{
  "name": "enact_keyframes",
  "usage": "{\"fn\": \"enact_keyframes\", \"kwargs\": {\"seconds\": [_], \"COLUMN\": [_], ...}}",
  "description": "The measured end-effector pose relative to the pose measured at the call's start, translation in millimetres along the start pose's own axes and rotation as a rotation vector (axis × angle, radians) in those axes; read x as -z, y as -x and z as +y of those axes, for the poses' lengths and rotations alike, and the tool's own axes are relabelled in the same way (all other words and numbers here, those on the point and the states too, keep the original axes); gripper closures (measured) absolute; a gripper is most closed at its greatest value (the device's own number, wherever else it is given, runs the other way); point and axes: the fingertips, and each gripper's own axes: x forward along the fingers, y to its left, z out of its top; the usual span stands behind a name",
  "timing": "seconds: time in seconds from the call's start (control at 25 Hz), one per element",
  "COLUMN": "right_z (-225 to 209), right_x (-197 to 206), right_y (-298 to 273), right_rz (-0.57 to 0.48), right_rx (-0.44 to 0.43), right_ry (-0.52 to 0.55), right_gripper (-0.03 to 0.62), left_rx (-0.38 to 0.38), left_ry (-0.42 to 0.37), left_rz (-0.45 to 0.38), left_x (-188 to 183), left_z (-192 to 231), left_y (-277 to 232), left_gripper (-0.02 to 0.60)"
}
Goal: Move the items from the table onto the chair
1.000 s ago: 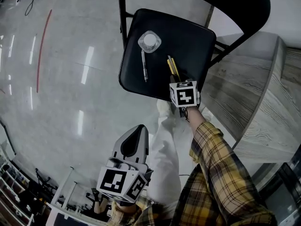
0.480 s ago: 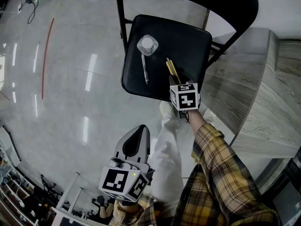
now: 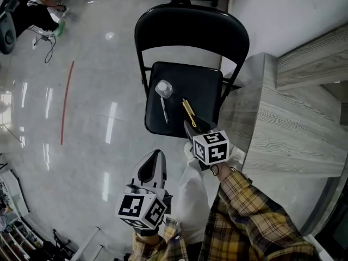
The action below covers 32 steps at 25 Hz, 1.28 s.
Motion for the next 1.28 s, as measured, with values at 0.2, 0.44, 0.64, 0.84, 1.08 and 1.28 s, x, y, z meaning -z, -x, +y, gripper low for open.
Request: {"fn": "enact_keyframes", "kwargs": {"seconds": [0.2, 0.44, 0.64, 0.84, 1.08, 1.28], "right_z": [31.5, 81.9, 82.9, 39.4, -44.4, -130.2], "right_x": [-44.4, -67.5, -90.7, -109.5, -117.4, -102.6], "right_y": [68.9, 158.4, 233.0, 319.8, 432.0, 515.3], "right_rz": [-0.125, -0.212, -0.316, -0.414, -0.506, -0.553], "right_rx": [-0.099, -0.214, -0.243, -0.229, -0.129, -0.023], "right_ry": [-0.101, -0.107, -0.040, 0.023, 0.018, -0.009], "right_gripper": [0.467, 0.474, 0.506, 0.513, 0.520, 0.537], "left_rx": [0.022, 0.070, 0.173, 0.267, 0.351, 0.411], "left_ry": [-0.053, -0.086, -0.166, -0.231, -0.290, -0.320], "left_rz": [-0.063, -0.103, -0.126, -0.145, -0.145, -0.130], "left_x": [-31.6, -60.6, -79.2, -87.9, -86.8, -60.6], "left_z": [-34.0, -91.0, -158.2, -234.2, -337.1, -427.3], "left_y": [13.0, 27.0, 19.0, 11.5, 1.8, -15.2], "left_gripper": [0.577, 0.577, 0.577, 0.577, 0.577, 0.577]}}
